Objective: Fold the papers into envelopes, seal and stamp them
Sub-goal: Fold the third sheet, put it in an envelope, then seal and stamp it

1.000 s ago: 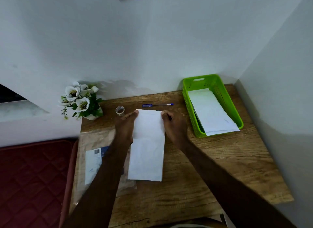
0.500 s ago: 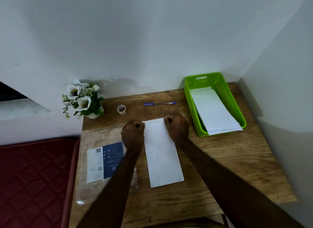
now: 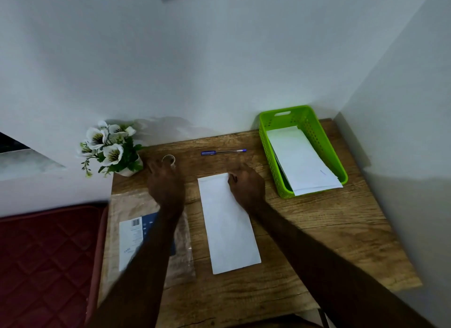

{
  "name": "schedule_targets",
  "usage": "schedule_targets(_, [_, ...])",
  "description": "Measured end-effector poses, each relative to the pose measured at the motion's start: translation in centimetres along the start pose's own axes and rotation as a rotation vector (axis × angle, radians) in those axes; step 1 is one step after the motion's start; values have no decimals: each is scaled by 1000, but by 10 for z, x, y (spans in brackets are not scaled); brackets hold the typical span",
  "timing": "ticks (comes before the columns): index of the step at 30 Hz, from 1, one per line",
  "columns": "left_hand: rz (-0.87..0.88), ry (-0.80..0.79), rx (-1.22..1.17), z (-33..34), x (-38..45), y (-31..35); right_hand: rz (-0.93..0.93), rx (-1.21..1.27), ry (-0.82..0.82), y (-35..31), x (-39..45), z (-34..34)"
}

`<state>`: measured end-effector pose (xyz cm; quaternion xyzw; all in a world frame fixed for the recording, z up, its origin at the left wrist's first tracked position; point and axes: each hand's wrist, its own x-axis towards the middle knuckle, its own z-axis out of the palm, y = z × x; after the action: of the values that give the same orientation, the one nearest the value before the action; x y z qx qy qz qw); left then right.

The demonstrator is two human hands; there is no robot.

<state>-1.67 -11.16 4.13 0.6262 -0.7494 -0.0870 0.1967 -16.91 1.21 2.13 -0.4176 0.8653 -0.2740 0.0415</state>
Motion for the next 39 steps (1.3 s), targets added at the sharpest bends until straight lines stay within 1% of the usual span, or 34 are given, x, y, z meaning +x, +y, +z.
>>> schedule_targets(5, [31,-114,121,8,17,-15,-88,33,94,9,-15,2])
schedule_targets(8, [61,-96,34,3,16,-23,-114,104,130,7,-23,-2])
schedule_targets(10, [87,-82,-82,3,11,-28,-119,163,157,2,-26,-9])
schedule_targets(11, [106,-82,-185,1,7,-30,-113,196,164,0,-28,-13])
schedule_targets(13, [52,-144,-564,-11,-2,-24,-82,282,143,-8,-30,-24])
schedule_targets(14, [-1,-206,-731,-23,-9,-17,-68,326,118,-12,-31,-29])
schedule_targets(15, [-36,-275,-837,-36,-18,-8,-63,366,94,-16,-31,-35])
schedule_targets(17, [-70,-361,-918,-55,-34,6,-70,457,52,-24,-32,-46])
schedule_targets(20, [-135,-424,-1004,-66,-51,13,-69,625,-57,-37,-34,-63])
schedule_targets(22, [-135,-458,-1031,-67,-58,14,-76,709,-142,-45,-35,-72])
schedule_targets(25, [-39,-494,-1025,-72,-67,16,-83,754,-191,-51,-38,-79])
schedule_targets(32, [40,-546,-1014,-78,-71,14,-42,904,-187,-50,-43,-83])
schedule_targets(36, [15,-569,-1023,-79,-74,14,-39,920,-167,-50,-46,-82])
schedule_targets(39, [-6,-569,-1020,-80,-77,16,-68,912,-120,-50,-48,-82])
